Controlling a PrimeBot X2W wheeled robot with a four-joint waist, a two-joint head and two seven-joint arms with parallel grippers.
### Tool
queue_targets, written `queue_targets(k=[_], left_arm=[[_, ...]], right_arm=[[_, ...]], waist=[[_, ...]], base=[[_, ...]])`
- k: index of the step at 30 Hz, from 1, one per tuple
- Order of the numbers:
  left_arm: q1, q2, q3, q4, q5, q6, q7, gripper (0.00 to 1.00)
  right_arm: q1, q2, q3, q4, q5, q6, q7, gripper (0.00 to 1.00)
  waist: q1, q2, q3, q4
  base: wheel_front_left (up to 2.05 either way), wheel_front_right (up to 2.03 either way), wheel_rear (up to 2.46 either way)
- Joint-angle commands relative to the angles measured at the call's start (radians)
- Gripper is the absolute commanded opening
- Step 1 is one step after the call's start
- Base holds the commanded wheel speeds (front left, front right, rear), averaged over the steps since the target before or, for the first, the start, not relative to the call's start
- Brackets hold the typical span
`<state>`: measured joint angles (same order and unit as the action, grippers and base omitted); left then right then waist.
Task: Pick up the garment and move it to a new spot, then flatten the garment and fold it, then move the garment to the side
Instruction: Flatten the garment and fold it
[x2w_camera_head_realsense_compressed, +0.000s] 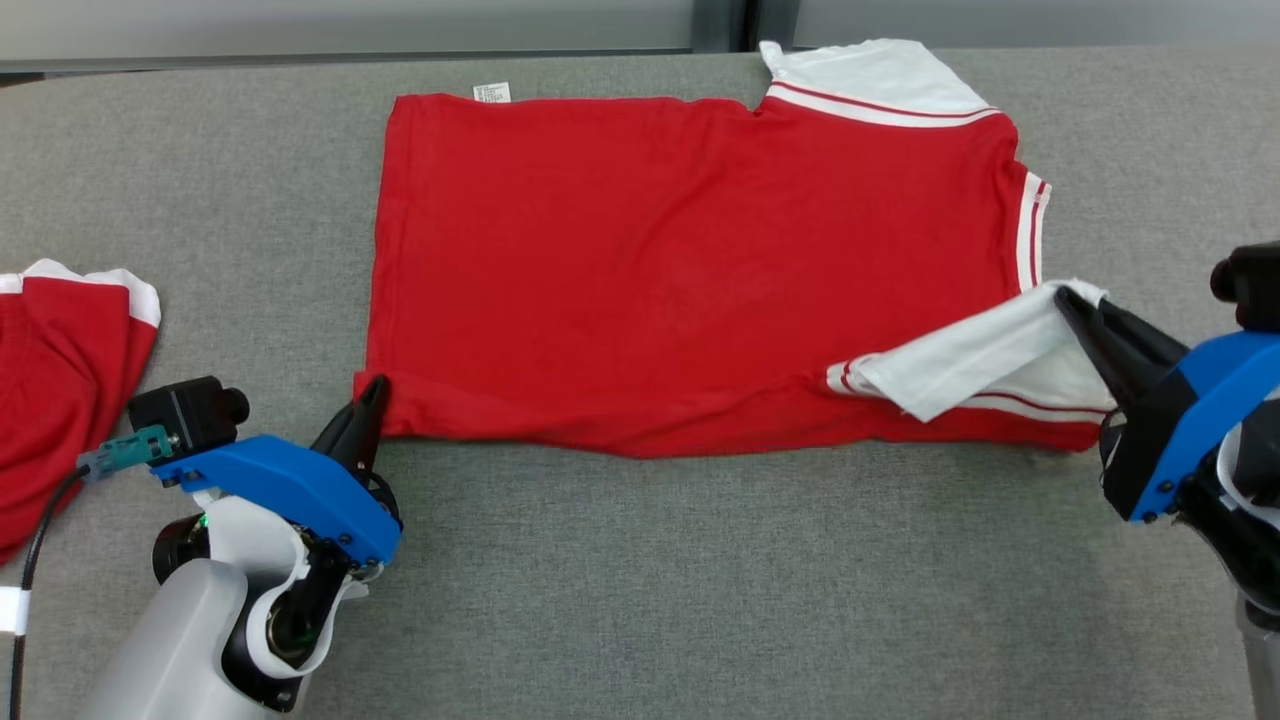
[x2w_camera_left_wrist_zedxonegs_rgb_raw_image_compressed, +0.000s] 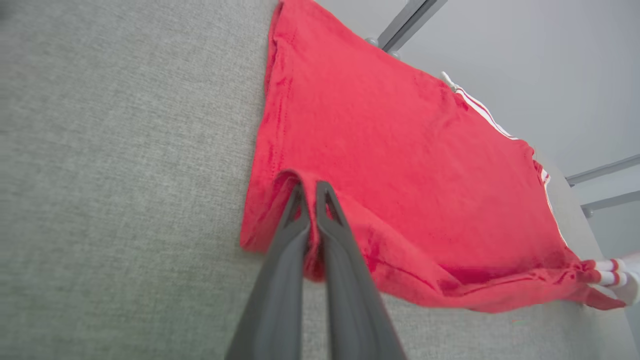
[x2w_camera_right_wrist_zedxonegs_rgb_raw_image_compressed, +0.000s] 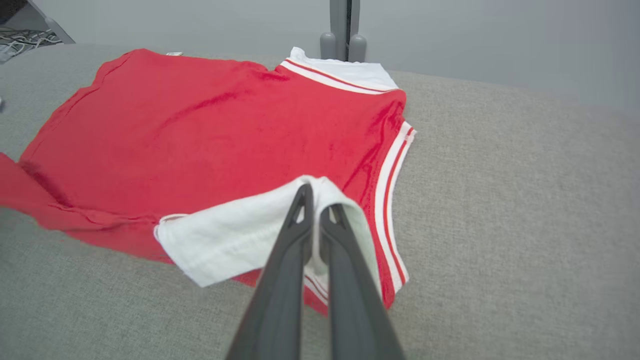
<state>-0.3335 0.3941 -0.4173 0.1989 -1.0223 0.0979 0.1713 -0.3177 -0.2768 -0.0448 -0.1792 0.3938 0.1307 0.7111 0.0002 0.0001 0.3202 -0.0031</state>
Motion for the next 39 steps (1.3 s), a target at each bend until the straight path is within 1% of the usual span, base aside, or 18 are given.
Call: queue_targets(k=[1, 6, 10, 17, 18, 19, 20, 21, 25, 28, 31, 35, 39], left_arm=[[-0.024, -0.007, 0.005, 0.013, 0.002, 0.009, -0.011, 0.0], [-0.062, -0.028, 0.003, 0.053, 0.012, 0.022, -0.02, 0.0], [-0.094, -0.042, -0.001, 0.076, 0.021, 0.035, -0.021, 0.0], [-0.146, -0.061, -0.019, 0.115, 0.033, 0.047, -0.006, 0.0], [-0.153, -0.065, -0.021, 0.121, 0.034, 0.048, -0.006, 0.28], [-0.158, -0.069, -0.024, 0.128, 0.035, 0.047, -0.003, 0.62], [-0.163, -0.071, -0.027, 0.132, 0.038, 0.044, -0.003, 1.0], [-0.166, -0.072, -0.028, 0.136, 0.041, 0.043, -0.009, 1.0], [-0.166, -0.08, -0.024, 0.148, 0.051, 0.038, -0.049, 1.0], [-0.15, -0.073, -0.023, 0.152, 0.073, 0.042, -0.09, 1.0], [-0.127, -0.066, -0.027, 0.153, 0.099, 0.05, -0.135, 1.0], [-0.084, -0.052, -0.044, 0.142, 0.136, 0.065, -0.174, 1.0], [-0.037, -0.047, -0.07, 0.124, 0.156, 0.084, -0.171, 1.0]], right_arm=[[-0.035, -0.016, 0.01, 0.02, 0.003, 0.0, -0.018, 0.0], [-0.11, -0.06, 0.057, 0.093, 0.005, 0.0, -0.076, 0.0], [-0.15, -0.081, 0.084, 0.148, -0.001, 0.0, -0.117, 0.0], [-0.188, -0.087, 0.107, 0.206, 0.009, 0.0, -0.184, 0.0], [-0.191, -0.086, 0.111, 0.216, 0.01, 0.0, -0.195, 0.0], [-0.197, -0.082, 0.112, 0.224, 0.012, 0.0, -0.208, 0.07], [-0.204, -0.078, 0.111, 0.233, 0.012, 0.0, -0.222, 0.89], [-0.213, -0.075, 0.111, 0.239, 0.006, 0.0, -0.243, 1.0], [-0.234, -0.07, 0.122, 0.264, -0.001, 0.0, -0.32, 1.0], [-0.239, -0.079, 0.126, 0.285, -0.006, 0.0, -0.376, 1.0], [-0.211, -0.072, 0.114, 0.302, -0.01, 0.0, -0.396, 1.0], [-0.14, -0.032, 0.049, 0.312, -0.038, 0.0, -0.325, 1.0], [-0.054, 0.028, -0.023, 0.273, -0.094, 0.0, -0.22, 1.0]], waist=[[-0.0002, -0.0001, 0.008, 0.006], [-0.0002, -0.0001, 0.025, 0.018], [-0.0002, -0.0001, 0.035, 0.028], [-0.0002, -0.0001, 0.054, 0.04], [-0.0002, -0.0001, 0.056, 0.041], [-0.0002, -0.0001, 0.058, 0.041], [-0.0002, -0.0001, 0.06, 0.041], [-0.0002, -0.0001, 0.061, 0.041], [-0.0002, -0.0001, 0.061, 0.043], [-0.0002, -0.0001, 0.05, 0.047], [-0.0002, -0.0001, 0.034, 0.048], [-0.0002, -0.0001, 0.006, 0.043], [-0.0002, -0.0001, -0.012, 0.034]], base=[[0.0, 0.0, 0.0], [0.0, 0.0, 0.0], [0.0, 0.0, 0.0], [0.0, 0.0, 0.0], [0.0, 0.0, 0.0], [0.0, 0.0, 0.0], [0.0, 0.0, 0.0], [0.0, 0.0, 0.0], [0.0, 0.0, 0.0], [0.0, 0.0, 0.0], [0.0, 0.0, 0.0], [0.0, 0.0, 0.0], [0.0, 0.0, 0.0]])
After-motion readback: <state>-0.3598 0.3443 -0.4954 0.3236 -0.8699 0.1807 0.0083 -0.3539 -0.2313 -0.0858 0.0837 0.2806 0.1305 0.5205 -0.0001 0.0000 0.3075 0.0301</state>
